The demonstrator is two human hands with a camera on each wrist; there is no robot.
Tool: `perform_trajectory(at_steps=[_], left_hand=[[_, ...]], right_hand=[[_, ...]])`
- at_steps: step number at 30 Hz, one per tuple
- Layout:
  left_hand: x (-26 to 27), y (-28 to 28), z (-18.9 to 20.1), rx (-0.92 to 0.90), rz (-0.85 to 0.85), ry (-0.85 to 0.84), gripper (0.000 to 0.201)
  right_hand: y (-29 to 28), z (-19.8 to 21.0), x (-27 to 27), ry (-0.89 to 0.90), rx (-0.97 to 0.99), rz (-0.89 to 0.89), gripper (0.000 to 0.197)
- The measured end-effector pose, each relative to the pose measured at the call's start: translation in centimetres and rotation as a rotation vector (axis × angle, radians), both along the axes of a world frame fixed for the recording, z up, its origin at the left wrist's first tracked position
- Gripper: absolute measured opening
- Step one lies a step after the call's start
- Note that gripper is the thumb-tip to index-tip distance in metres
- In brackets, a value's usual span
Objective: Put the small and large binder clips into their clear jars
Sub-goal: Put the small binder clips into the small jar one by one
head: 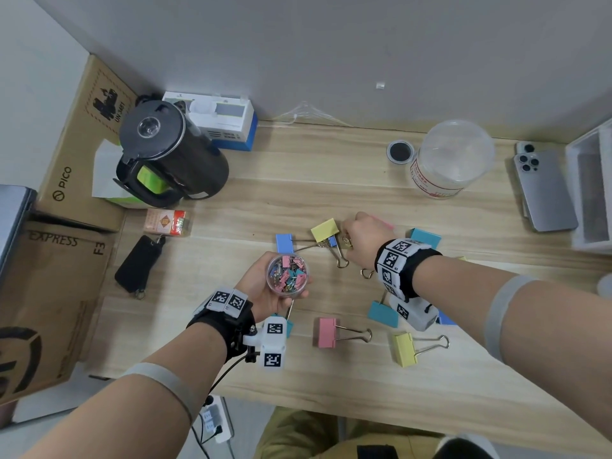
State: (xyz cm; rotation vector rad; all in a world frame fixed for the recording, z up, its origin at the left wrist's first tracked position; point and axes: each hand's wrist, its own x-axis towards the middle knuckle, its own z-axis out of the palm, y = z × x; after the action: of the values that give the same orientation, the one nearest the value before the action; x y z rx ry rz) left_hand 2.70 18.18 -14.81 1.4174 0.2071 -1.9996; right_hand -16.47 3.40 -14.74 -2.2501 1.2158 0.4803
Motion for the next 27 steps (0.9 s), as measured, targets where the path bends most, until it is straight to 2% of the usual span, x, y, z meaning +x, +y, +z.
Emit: perform_trajectory(at_steps=[11,15,17,22,27], left_hand=[[-0.2,0.6,0.3,-0.001,-0.006,0.010,0.043],[-0.5,0.6,0.5,-0.008,-0.006,-0.001,0.046],[-0.6,0.6,0.6,-0.011,-0.002,-0.011,0.047],[-1.0,0.7,0.8,-0.010,-0.002,-0.027,0.048],[-1.1,1.2,1.0,0.001,-0.004,-0.024,0.047]], right_hand=[[0.3,0.2,0.2,-0.005,-0.025,-0.029,0.025],[0.3,0.0,0.3,-0.039,0.017,-0.176,0.015],[0.2,-0.2,0.2,-0.096,0.038,-0.259,0.016],[0.4,-0.3,-0.4,-0.075,0.002,-0.151,0.017],[0.9,-0.5,-0.6,-0.149,-0.077,-0.153,0.009]])
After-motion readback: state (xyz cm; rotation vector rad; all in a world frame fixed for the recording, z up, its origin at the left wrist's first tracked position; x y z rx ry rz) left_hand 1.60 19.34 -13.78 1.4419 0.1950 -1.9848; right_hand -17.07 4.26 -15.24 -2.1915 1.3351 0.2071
